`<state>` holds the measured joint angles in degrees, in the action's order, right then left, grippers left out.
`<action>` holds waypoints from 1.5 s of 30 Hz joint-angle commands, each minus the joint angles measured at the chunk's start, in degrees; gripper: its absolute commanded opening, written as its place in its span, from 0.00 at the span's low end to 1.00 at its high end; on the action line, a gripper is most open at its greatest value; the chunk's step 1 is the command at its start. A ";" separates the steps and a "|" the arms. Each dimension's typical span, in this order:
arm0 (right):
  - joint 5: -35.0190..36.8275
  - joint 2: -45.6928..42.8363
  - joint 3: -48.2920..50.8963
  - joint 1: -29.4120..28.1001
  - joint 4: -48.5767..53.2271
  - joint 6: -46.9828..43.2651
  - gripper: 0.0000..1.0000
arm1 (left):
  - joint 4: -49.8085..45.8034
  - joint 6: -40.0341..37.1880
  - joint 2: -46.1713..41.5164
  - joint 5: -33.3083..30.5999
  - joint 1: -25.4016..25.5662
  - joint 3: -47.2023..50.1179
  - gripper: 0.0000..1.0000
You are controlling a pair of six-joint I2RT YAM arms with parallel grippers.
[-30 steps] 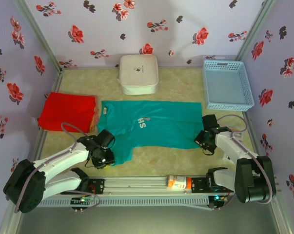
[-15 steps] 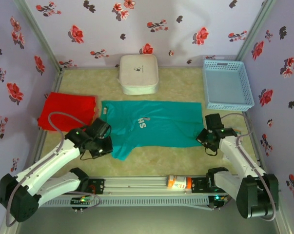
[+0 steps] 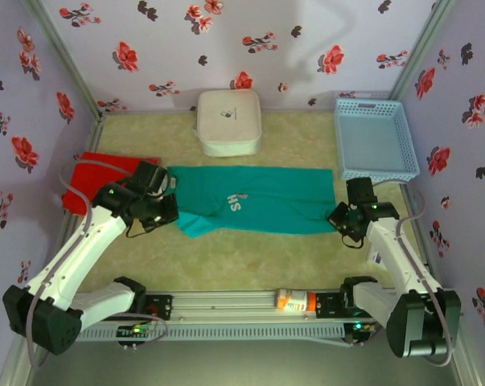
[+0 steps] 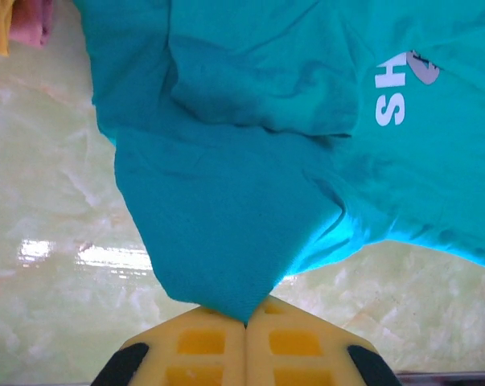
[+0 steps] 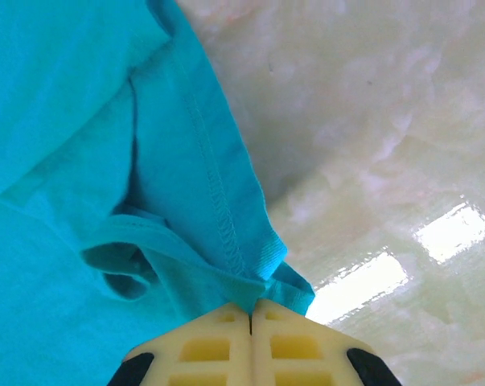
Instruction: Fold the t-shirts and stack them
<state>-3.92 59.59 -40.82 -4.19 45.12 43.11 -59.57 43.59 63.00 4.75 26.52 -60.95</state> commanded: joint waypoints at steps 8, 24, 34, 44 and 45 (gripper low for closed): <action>-3.08 11.54 -7.52 2.55 -2.54 -3.84 0.00 | 2.92 -7.76 8.47 1.49 -4.87 -7.84 0.00; -2.70 30.63 -17.49 4.27 -4.83 -8.95 0.06 | 6.69 -11.35 19.97 1.53 -7.42 -13.43 0.00; -3.17 37.41 -22.27 5.15 -5.92 -9.88 0.19 | 8.68 -12.58 24.42 1.40 -7.77 -15.84 0.00; -6.45 31.89 -20.96 4.93 -7.61 -10.32 0.68 | 9.03 -12.67 25.61 1.49 -7.74 -16.48 0.00; -6.32 30.42 -19.97 4.81 -7.24 -10.55 0.71 | 9.03 -12.66 25.68 1.54 -7.76 -16.33 0.00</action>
<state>-9.54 94.70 -62.59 0.86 37.17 33.28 -50.98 32.32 88.18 5.65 19.22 -75.83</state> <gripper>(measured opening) 0.691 0.043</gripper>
